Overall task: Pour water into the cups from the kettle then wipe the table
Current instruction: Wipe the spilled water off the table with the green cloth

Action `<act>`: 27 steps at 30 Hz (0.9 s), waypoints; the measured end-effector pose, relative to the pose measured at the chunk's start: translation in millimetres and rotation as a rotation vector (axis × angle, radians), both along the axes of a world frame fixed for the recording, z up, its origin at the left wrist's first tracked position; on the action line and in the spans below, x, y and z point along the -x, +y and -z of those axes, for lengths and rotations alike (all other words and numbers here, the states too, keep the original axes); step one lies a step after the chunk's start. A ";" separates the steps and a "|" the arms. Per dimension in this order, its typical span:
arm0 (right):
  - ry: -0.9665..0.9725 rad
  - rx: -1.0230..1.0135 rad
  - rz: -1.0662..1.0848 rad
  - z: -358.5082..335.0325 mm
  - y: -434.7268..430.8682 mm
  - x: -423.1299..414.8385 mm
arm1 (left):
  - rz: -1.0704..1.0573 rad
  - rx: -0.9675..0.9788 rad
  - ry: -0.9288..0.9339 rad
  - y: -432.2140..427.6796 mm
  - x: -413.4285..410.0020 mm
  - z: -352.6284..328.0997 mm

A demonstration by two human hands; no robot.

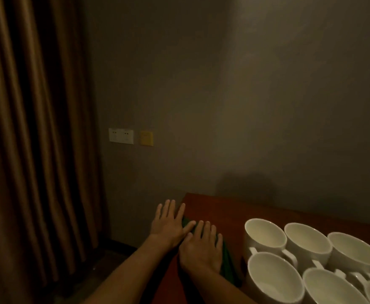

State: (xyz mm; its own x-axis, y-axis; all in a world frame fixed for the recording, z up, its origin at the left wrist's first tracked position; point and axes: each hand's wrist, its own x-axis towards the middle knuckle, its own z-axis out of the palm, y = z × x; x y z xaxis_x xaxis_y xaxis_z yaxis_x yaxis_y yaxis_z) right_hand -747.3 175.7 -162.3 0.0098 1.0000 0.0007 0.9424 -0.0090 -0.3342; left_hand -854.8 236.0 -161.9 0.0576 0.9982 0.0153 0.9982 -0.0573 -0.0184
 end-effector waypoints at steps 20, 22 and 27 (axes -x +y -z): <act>-0.043 0.030 0.290 -5.2 68.2 -10.2 | 0.200 0.153 -0.145 91.4 -31.1 2.2; -0.043 0.011 0.293 -3.2 68.4 -9.3 | 0.193 0.149 -0.146 89.6 -30.0 0.8; -0.019 -0.011 0.285 4.2 66.1 -10.3 | 0.203 0.122 -0.134 90.8 -30.1 4.7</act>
State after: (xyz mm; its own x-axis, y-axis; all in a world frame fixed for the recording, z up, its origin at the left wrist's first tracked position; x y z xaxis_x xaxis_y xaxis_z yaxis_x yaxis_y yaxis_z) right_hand -737.1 241.8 -166.5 0.2906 0.9567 0.0145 0.9086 -0.2711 -0.3176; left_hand -824.6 326.7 -166.5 0.2619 0.9615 -0.0831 0.9592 -0.2498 0.1324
